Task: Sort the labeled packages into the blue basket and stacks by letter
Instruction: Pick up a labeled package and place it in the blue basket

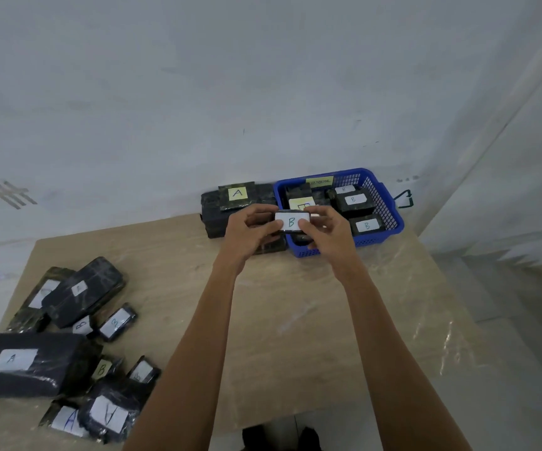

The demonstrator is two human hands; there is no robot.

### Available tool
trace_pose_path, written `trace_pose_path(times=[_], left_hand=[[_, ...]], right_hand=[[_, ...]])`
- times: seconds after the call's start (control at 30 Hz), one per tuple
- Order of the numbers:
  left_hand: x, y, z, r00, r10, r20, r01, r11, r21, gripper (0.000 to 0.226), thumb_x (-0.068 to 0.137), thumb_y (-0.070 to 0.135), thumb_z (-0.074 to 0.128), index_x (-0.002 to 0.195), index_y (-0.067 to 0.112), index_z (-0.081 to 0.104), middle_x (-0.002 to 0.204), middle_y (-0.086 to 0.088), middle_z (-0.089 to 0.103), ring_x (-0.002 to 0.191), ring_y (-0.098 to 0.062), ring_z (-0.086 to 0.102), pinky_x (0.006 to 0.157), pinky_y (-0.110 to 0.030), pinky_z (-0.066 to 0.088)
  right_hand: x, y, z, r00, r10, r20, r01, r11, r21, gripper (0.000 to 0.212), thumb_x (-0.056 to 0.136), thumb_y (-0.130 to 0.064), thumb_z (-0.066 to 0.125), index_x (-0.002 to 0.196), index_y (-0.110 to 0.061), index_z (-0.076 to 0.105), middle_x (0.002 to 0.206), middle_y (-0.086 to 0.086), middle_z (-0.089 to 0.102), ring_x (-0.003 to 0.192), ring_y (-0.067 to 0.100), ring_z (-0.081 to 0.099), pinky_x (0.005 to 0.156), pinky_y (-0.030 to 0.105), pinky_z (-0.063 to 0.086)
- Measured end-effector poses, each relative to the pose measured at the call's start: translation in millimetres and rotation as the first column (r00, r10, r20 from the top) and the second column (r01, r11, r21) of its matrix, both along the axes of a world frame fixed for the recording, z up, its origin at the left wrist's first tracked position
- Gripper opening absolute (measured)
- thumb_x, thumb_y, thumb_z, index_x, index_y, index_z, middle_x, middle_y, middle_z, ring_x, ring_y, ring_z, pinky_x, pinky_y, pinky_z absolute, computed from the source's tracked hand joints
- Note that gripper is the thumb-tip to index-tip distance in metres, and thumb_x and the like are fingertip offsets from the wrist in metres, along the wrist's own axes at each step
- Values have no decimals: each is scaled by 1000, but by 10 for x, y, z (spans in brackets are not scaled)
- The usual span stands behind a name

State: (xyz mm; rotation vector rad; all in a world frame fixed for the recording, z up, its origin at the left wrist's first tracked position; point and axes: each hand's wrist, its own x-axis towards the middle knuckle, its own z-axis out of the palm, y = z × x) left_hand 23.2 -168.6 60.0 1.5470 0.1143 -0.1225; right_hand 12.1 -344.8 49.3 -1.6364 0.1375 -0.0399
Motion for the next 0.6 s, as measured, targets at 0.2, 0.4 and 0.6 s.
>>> trace_pose_path(times=[0.2,0.4,0.6], left_hand=[[393,-254,-135,996,-91,13,90,995,34,30,86,7,79,114,12,71,115,-14,71,100,-23,73,82,-36,63],[777,-514,-451,992,-111,-54,115,990,84,28,92,11,73,119,10,67,111,-11,71,100,-21,72,77,-29,62],[1176,-589,-1040,974,81,-214,9,921,390,21,95,12,69,115,9,67,106,-14,71,98,-27,69,85,-40,61]], right_hand=[[307,-278,-80,998,-55,10,55,993,-109,27,92,-12,72,118,-8,64,98,0,74,80,10,71,67,27,58],[681,-645,-413,995,-58,-81,47,990,-134,21,92,-9,72,111,-13,64,105,10,73,91,28,73,76,44,62],[1248,-1209,-837,974,-101,-204,31,946,-322,22,89,-16,76,108,-17,65,99,4,72,88,25,73,79,47,62]])
